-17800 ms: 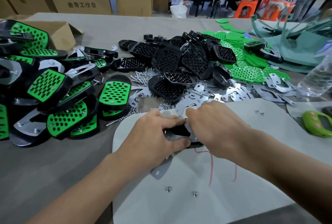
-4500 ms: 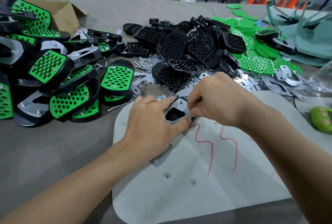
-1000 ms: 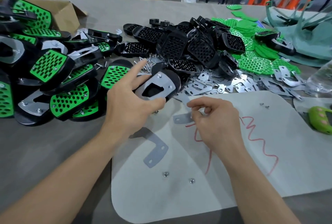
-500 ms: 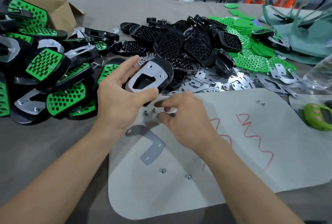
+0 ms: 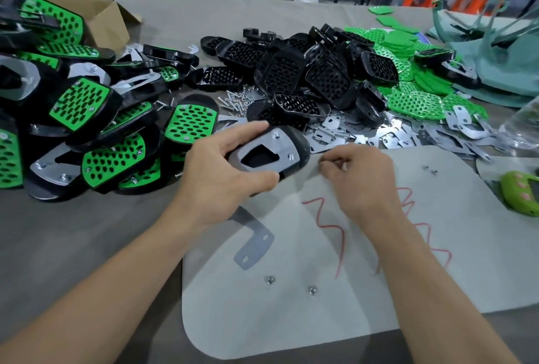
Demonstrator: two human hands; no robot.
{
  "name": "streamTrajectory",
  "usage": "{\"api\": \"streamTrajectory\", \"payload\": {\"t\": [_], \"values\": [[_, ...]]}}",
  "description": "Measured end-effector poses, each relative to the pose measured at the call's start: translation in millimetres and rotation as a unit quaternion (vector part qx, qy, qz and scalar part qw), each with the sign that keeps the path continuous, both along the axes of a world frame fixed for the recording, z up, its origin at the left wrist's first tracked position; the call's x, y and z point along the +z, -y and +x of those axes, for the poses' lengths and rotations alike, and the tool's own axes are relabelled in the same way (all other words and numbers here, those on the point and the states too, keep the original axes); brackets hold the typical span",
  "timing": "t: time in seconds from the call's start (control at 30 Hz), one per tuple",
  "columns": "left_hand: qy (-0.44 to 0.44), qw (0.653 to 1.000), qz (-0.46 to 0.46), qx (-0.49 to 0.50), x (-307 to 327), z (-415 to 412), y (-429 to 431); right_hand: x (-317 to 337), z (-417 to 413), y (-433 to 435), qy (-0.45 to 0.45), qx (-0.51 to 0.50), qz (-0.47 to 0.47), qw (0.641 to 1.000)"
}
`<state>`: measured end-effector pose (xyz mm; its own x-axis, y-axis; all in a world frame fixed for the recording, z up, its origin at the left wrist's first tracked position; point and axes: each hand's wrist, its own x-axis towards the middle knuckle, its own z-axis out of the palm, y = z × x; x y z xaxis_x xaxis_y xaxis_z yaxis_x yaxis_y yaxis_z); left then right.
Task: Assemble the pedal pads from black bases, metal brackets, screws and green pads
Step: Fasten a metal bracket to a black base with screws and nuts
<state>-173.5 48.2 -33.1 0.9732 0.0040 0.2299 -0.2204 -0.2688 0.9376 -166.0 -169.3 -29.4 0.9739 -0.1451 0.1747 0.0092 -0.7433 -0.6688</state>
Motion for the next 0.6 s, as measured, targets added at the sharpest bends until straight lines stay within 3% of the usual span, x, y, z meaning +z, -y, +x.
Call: {"api": "streamTrajectory", "payload": {"t": [0.13,0.3,0.5,0.6], "values": [[0.0,0.987,0.16,-0.029,-4.2,-9.5,11.6,5.7,-4.2,5.3,0.037,-0.059,0.07,0.995],[0.004,0.963,0.269,-0.025,-1.8,-11.4,12.3,3.8,-9.2,-7.5,0.043,-0.006,0.161,0.986],[0.005,0.956,0.292,0.002,-0.4,-9.8,18.0,2.6,-9.6,-3.6,0.016,0.024,0.247,0.969],[-0.017,0.965,0.26,0.009,-1.0,-7.8,20.9,8.7,-12.6,-2.2,-0.001,0.045,0.323,0.945]]}}
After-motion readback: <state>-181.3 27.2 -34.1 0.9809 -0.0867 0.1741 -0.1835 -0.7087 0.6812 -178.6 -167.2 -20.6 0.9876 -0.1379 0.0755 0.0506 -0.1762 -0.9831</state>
